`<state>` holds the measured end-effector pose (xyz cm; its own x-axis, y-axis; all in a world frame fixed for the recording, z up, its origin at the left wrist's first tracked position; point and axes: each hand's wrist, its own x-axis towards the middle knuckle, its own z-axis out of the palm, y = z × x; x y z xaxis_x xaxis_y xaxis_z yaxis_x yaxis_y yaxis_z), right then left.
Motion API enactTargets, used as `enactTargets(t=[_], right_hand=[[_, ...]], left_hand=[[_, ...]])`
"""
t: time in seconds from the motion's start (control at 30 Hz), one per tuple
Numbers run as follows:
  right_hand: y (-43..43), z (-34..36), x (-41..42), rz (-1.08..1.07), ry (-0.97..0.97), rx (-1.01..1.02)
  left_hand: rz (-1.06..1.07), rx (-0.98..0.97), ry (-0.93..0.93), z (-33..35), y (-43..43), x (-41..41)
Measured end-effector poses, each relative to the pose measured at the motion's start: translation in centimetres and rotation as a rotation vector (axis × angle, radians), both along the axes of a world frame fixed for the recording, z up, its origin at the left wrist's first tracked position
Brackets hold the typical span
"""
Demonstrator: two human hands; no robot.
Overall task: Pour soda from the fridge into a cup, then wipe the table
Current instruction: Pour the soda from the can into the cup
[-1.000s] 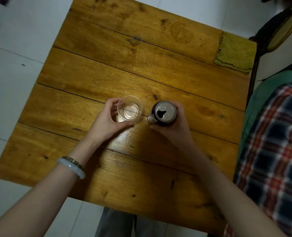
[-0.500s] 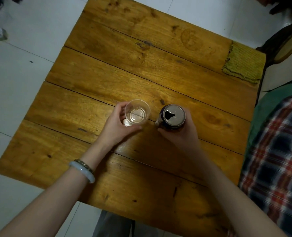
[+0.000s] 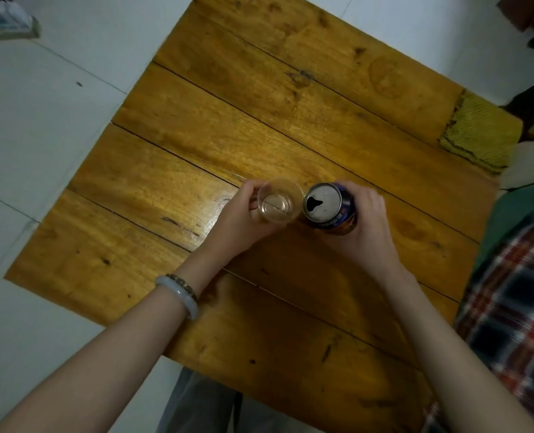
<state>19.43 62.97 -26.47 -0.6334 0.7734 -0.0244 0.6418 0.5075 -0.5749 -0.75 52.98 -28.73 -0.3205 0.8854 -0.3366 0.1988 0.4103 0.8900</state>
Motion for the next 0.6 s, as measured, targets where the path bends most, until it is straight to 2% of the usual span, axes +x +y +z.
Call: enactTargets(t=[0.2,0.6], right_hand=[[0.0,0.7,-0.3,-0.006,-0.062,0.007],[0.2,1.1,-0.7,-0.023,-0.131,0.162]], left_hand=[[-0.014,-0.007,0.02,-0.1,0.1,-0.1],[-0.033,-0.016,0.041,0.1,0.1,-0.3]])
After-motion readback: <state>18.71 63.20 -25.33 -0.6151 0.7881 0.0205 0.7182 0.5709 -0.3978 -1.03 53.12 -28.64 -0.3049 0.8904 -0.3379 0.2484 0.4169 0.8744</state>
